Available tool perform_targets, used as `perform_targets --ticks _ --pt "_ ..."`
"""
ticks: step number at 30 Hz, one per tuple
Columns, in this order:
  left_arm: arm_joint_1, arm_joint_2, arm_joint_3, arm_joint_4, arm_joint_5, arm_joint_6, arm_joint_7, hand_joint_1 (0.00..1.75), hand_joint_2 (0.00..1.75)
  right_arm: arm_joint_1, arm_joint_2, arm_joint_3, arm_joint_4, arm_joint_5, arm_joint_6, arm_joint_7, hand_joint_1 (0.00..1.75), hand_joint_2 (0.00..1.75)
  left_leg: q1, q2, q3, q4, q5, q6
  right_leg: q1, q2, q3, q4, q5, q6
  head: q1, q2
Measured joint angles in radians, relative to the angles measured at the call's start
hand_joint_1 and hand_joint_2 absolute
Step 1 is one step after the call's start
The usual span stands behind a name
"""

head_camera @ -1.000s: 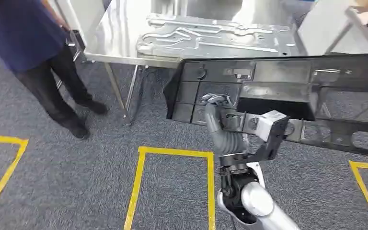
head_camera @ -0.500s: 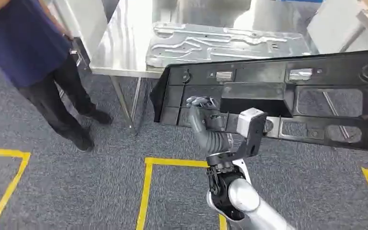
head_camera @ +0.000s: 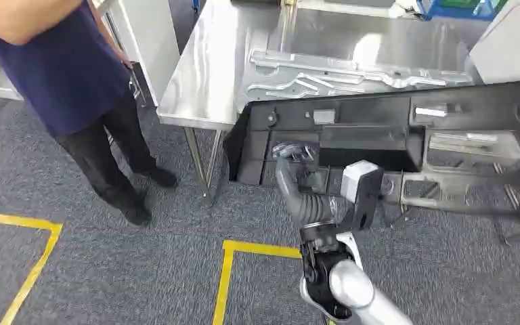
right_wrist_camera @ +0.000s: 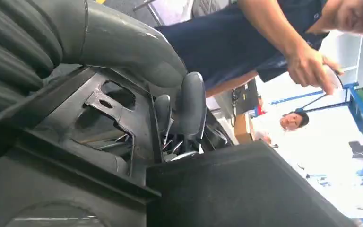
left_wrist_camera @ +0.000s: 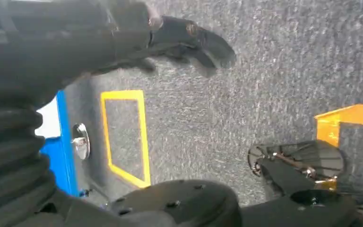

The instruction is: Take the parts from the cabinet and place them on the table.

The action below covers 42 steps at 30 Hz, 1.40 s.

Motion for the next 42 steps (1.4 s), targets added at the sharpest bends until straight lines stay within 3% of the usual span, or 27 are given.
perform_targets --ticks 3,6,8,9,11,12,13,15,17,18,20,22,24,26,27,28,29,30,32,33,34,35,37,39,40,41,42 --pt "-0.004 0.003 0.0 0.0 -0.008 -0.004 -0.002 0.0 1.75 -0.026 0.0 0.0 0.005 -0.034 0.0 0.029 1.75 1.75 -0.003 -0.023 0.009 0.021 -0.008 -0.015 -0.016 -0.005 0.062 -0.043 -0.01 0.013 0.005 0.0" --pt "-0.005 0.004 0.0 -0.001 -0.011 -0.008 -0.007 0.0 1.75 -0.072 -0.002 0.002 0.022 -0.095 0.002 0.064 1.75 1.75 0.007 -0.031 -0.137 0.23 -0.06 -0.033 -0.023 -0.011 0.088 -0.046 -0.035 0.018 -0.012 0.0" --pt "-0.013 0.006 0.0 -0.002 -0.011 -0.012 -0.011 0.0 1.75 -0.096 -0.009 0.002 0.048 -0.125 0.002 0.081 1.75 1.75 0.009 -0.029 -0.201 0.273 -0.096 -0.041 -0.028 -0.015 0.114 -0.044 -0.06 0.025 -0.015 0.0" --pt "-0.013 0.006 0.001 -0.003 -0.011 -0.012 -0.011 0.0 1.75 -0.104 -0.011 0.002 0.056 -0.135 0.004 0.085 1.75 1.75 0.011 -0.029 -0.206 0.244 -0.072 -0.046 -0.031 -0.007 0.132 -0.042 -0.074 0.03 -0.018 0.0" --pt "-0.011 0.011 0.001 -0.003 -0.011 -0.013 -0.011 0.0 1.75 -0.124 -0.015 0.003 0.078 -0.166 0.007 0.087 1.75 1.75 0.018 -0.04 -0.187 0.12 0.04 -0.056 -0.039 0.003 0.162 -0.034 -0.103 0.044 -0.021 0.0" --pt "-0.01 0.011 0.001 -0.003 -0.011 -0.013 -0.011 0.0 1.75 -0.131 -0.016 0.003 0.088 -0.183 0.01 0.087 1.75 1.75 0.026 -0.069 -0.186 0.054 0.126 -0.061 -0.042 0.008 0.169 -0.026 -0.118 0.051 -0.025 0.0" --pt "-0.01 0.01 0.003 -0.004 -0.008 -0.016 -0.011 0.0 1.75 -0.132 -0.017 0.002 0.103 -0.193 0.011 0.087 1.75 1.75 0.027 -0.108 -0.199 0.063 0.118 -0.049 -0.046 0.015 0.172 -0.018 -0.126 0.059 -0.032 0.0" --pt "-0.01 0.008 0.005 -0.005 -0.004 -0.016 -0.01 0.0 1.75 -0.135 -0.018 0.005 0.126 -0.208 0.016 0.087 1.75 1.75 0.019 -0.089 -0.19 0.056 0.117 -0.017 -0.05 0.029 0.157 -0.01 -0.133 0.07 -0.029 0.0" --pt "-0.012 0.005 0.006 -0.005 -0.006 -0.019 -0.003 0.0 1.75 -0.145 -0.019 0.005 0.137 -0.211 0.016 0.087 1.75 1.75 0.025 -0.067 -0.174 0.049 0.11 -0.006 -0.048 0.043 0.153 -0.001 -0.131 0.072 -0.027 0.0" --pt "-0.011 0.001 0.006 -0.007 -0.007 -0.021 0.0 0.0 1.75 -0.149 -0.019 0.005 0.143 -0.21 0.016 0.087 1.75 1.75 0.027 -0.053 -0.159 0.038 0.105 -0.001 -0.045 0.024 0.132 0.04 -0.115 0.081 -0.023 0.0" --pt "-0.003 0.001 0.006 -0.007 -0.009 -0.021 0.003 0.0 1.75 -0.155 -0.019 0.007 0.156 -0.21 0.013 0.087 1.75 1.75 0.027 -0.021 -0.127 0.021 0.09 0.009 -0.05 -0.007 0.038 0.177 -0.122 0.098 -0.005 0.0" --pt "0.0 0.001 0.006 -0.007 -0.009 -0.021 0.004 0.0 1.75 -0.149 -0.019 0.014 0.172 -0.21 0.013 0.087 1.75 1.75 0.026 0.007 -0.094 0.012 0.069 0.01 -0.054 -0.018 -0.045 0.276 -0.179 0.106 -0.001 0.0" --pt "0.003 0.001 0.006 -0.007 -0.009 -0.021 0.006 0.0 1.75 -0.149 -0.019 0.018 0.184 -0.21 0.013 0.087 1.75 1.75 0.024 0.034 -0.054 0.01 0.04 0.008 -0.053 -0.02 -0.065 0.259 -0.175 0.1 0.009 0.0" --pt "0.004 0.001 0.006 -0.007 -0.011 -0.024 0.013 0.0 1.75 -0.15 -0.019 0.021 0.192 -0.21 0.009 0.087 1.75 1.75 0.017 0.06 -0.013 0.009 0.01 0.007 -0.045 -0.031 -0.047 0.14 -0.076 0.075 0.021 0.0" --pt "0.004 0.0 0.006 -0.007 -0.011 -0.027 0.016 0.0 1.75 -0.15 -0.019 0.021 0.195 -0.21 0.008 0.087 1.75 1.75 0.014 0.073 0.004 0.004 -0.005 0.007 -0.033 -0.053 -0.037 0.062 0.005 0.053 0.025 0.0" --pt "0.006 -0.006 0.006 -0.007 -0.011 -0.03 0.02 0.0 1.75 -0.148 -0.019 0.023 0.198 -0.21 0.007 0.087 1.75 1.75 0.013 0.085 0.019 0.004 -0.017 0.006 -0.012 -0.083 -0.042 0.024 0.053 0.033 0.021 0.0" --pt "0.007 -0.006 0.006 -0.007 -0.012 -0.03 0.021 0.0 1.75 -0.15 -0.02 0.025 0.203 -0.211 0.007 0.089 1.75 1.75 0.008 0.09 0.02 -0.01 -0.024 -0.005 -0.013 -0.085 -0.027 0.025 0.017 0.027 0.01 0.0" --pt "0.005 -0.006 0.006 -0.008 -0.013 -0.034 0.022 0.0 1.75 -0.151 -0.02 0.026 0.204 -0.211 0.006 0.09 1.75 1.75 0.007 0.106 0.031 -0.021 -0.032 -0.008 -0.013 -0.08 -0.017 0.011 0.011 0.032 0.015 0.0" --pt "0.001 -0.006 0.006 -0.008 -0.015 -0.039 0.025 0.0 1.75 -0.148 -0.023 0.027 0.208 -0.209 0.005 0.09 1.75 1.75 0.007 0.099 0.059 -0.017 -0.015 -0.023 -0.017 -0.054 0.009 -0.011 0.0 0.029 0.011 0.0" --pt "-0.002 -0.006 0.006 -0.008 -0.015 -0.04 0.026 0.0 1.75 -0.143 -0.023 0.028 0.208 -0.209 0.004 0.09 1.75 1.75 0.012 0.038 0.051 0.01 -0.017 -0.024 -0.026 -0.047 0.03 -0.026 -0.001 0.031 0.013 0.0" --pt "-0.002 -0.006 0.006 -0.008 -0.018 -0.047 0.027 0.0 1.75 -0.147 -0.024 0.028 0.209 -0.206 0.003 0.089 1.75 1.75 0.015 -0.03 0.018 0.074 -0.01 -0.024 -0.028 -0.042 0.046 -0.034 -0.006 0.029 0.008 0.0" --pt "0.0 -0.004 0.006 -0.008 -0.021 -0.048 0.027 0.0 1.75 -0.147 -0.021 0.029 0.21 -0.203 0.002 0.089 1.75 1.75 0.017 -0.043 -0.036 0.154 -0.023 -0.025 -0.03 -0.033 0.055 -0.038 -0.012 0.025 0.003 0.0" --pt "0.0 0.0 0.006 -0.008 -0.019 -0.05 0.018 0.0 1.75 -0.141 -0.019 0.031 0.213 -0.203 0.001 0.088 1.75 1.75 0.017 -0.039 -0.134 0.259 -0.087 -0.031 -0.033 -0.012 0.075 -0.04 -0.03 0.028 -0.007 0.0" --pt "-0.005 0.009 0.007 -0.008 -0.009 -0.043 0.003 0.0 1.75 -0.138 -0.019 0.034 0.218 -0.203 0.003 0.087 1.75 1.75 0.018 -0.031 -0.19 0.263 -0.135 -0.042 -0.035 0.011 0.103 -0.04 -0.053 0.031 -0.014 0.0" --pt "-0.005 0.013 0.008 -0.008 -0.003 -0.036 -0.004 0.0 1.75 -0.141 -0.019 0.036 0.22 -0.201 0.003 0.086 1.75 1.75 0.019 -0.03 -0.198 0.23 -0.118 -0.044 -0.037 0.024 0.118 -0.04 -0.064 0.034 -0.016 0.0" --pt "-0.003 0.016 0.008 -0.008 0.004 -0.036 -0.013 0.0 1.75 -0.145 -0.019 0.037 0.222 -0.201 0.003 0.085 1.75 1.75 0.023 -0.036 -0.197 0.175 -0.07 -0.048 -0.039 0.037 0.134 -0.039 -0.075 0.037 -0.018 0.0" --pt "0.0 0.022 0.01 -0.008 0.008 -0.04 -0.023 0.0 1.75 -0.149 -0.019 0.038 0.225 -0.201 0.003 0.083 1.75 1.75 0.031 -0.07 -0.198 0.102 0.026 -0.054 -0.04 0.05 0.147 -0.035 -0.088 0.043 -0.024 0.0"
